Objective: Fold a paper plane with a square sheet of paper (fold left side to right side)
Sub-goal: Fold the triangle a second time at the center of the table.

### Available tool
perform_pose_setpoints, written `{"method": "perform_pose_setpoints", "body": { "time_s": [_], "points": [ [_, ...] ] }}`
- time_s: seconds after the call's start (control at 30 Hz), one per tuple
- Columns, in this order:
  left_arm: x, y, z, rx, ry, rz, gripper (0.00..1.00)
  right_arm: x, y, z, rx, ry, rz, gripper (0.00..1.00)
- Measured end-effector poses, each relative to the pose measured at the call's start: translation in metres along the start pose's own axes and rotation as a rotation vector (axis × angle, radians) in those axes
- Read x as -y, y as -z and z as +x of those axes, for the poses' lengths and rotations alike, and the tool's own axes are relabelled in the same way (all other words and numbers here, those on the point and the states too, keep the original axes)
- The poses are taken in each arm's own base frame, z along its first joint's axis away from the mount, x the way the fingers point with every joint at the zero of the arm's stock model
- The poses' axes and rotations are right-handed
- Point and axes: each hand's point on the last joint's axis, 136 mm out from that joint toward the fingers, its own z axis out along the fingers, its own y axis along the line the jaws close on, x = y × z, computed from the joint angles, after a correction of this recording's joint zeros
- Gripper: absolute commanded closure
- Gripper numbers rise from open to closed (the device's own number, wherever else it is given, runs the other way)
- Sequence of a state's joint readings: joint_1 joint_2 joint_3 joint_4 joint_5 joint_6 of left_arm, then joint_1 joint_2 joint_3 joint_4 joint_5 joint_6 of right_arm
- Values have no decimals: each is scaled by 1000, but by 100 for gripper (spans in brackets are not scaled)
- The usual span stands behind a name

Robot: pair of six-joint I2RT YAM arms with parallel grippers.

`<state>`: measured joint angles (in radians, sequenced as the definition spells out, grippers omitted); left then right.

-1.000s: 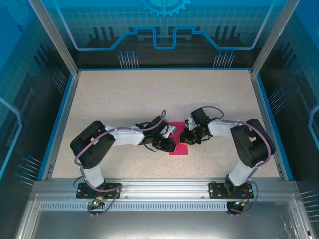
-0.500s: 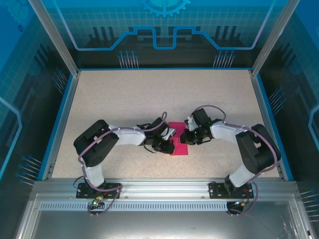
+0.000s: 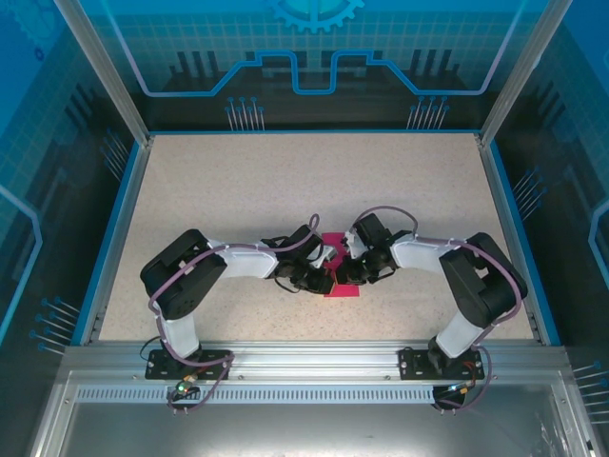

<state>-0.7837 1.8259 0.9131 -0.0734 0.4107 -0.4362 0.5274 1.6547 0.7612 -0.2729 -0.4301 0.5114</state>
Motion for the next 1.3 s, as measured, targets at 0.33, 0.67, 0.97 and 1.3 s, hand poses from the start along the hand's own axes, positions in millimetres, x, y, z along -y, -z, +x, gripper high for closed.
{"method": "perform_pose_setpoints", "body": {
  "time_s": [0.33,0.67,0.97,1.3],
  "points": [
    [-1,0,0,4,-2,-10,95,2,-1,-2,-31,4,30,91],
    [-1,0,0,4,-3,-12,95,18,9,-15,-19,-9,85,91],
    [-1,0,0,4,-3,-12,95,41,24,-33,10,-40,132,91],
    [-1,0,0,5,-4,-11,94,65,43,-47,46,-64,194,91]
  ]
}}
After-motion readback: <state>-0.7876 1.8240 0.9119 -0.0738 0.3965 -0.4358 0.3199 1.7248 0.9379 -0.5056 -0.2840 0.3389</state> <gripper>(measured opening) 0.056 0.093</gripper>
